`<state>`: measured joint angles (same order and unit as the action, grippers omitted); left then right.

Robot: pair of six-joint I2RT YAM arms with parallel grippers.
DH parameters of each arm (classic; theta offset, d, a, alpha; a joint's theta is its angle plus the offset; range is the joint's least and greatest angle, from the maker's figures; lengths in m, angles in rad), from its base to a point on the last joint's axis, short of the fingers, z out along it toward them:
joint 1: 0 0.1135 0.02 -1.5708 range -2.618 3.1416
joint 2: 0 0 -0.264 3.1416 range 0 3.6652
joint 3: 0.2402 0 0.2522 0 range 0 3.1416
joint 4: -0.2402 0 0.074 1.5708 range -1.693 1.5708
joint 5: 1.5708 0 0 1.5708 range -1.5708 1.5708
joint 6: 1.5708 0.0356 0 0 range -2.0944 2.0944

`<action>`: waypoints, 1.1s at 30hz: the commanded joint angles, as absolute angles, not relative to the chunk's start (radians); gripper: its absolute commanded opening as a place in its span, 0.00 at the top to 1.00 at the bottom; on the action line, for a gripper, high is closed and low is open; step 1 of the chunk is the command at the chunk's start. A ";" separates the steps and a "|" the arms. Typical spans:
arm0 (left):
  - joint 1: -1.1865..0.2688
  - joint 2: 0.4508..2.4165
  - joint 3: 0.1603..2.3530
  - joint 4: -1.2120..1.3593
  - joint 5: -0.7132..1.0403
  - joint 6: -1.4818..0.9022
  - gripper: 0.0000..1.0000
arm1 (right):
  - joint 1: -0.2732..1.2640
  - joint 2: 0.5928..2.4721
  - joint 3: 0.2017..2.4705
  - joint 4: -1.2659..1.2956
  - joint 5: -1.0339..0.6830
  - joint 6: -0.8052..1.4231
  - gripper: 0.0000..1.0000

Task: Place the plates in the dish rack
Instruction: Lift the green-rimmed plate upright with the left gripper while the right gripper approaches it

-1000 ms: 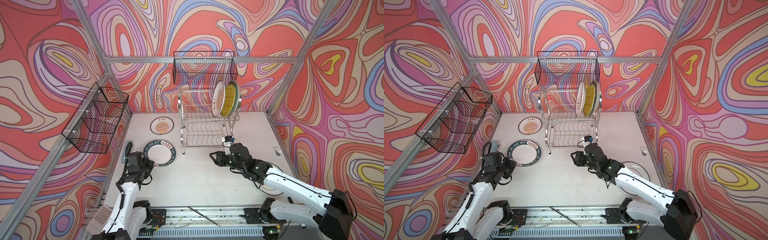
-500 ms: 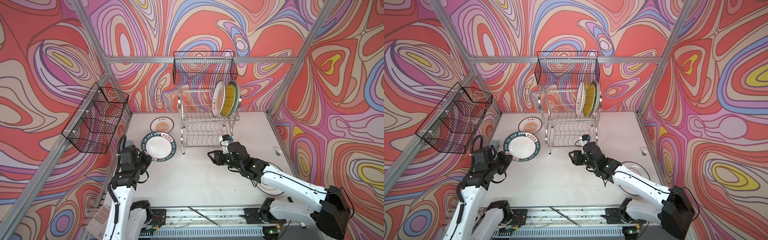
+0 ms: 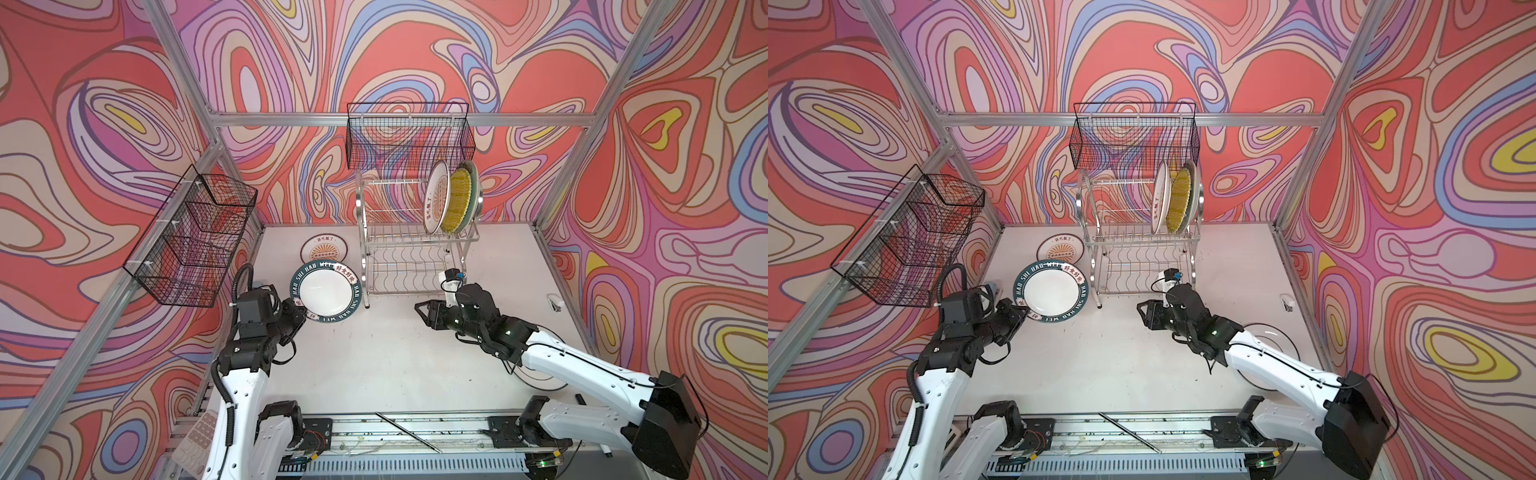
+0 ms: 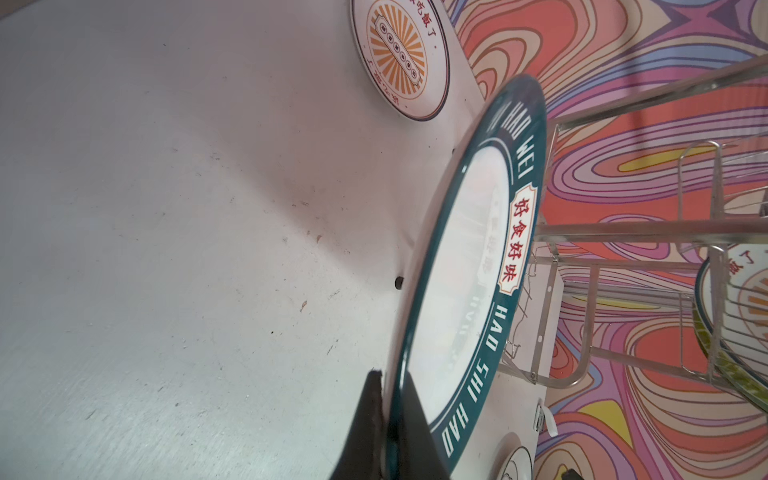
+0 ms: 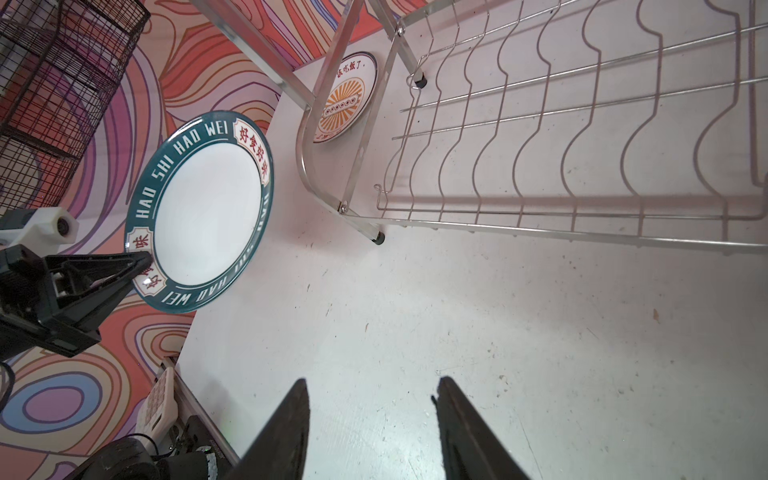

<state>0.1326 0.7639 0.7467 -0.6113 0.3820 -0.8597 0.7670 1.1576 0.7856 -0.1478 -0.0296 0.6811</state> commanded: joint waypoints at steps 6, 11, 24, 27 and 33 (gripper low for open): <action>0.137 0.738 0.767 -0.531 0.510 -0.822 1.00 | 0.767 1.157 0.794 -0.113 -0.051 0.682 0.49; 0.136 0.751 0.771 -0.525 0.579 -0.779 1.00 | 0.766 1.161 0.795 -0.109 -0.070 0.691 0.49; 0.135 0.749 0.723 -0.467 0.643 -0.809 1.00 | 0.767 1.139 0.772 -0.073 -0.084 0.731 0.43; 0.135 0.743 0.713 -0.467 0.645 -0.806 1.00 | 0.766 1.148 0.771 -0.050 -0.092 0.742 0.42; 0.129 0.741 0.702 -0.459 0.679 -0.805 1.00 | 0.765 1.177 0.772 -0.013 -0.109 0.759 0.40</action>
<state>0.1318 0.7589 0.7052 -0.5278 0.6258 -0.7940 0.7670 1.1580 0.7845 -0.0494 -0.0963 0.7452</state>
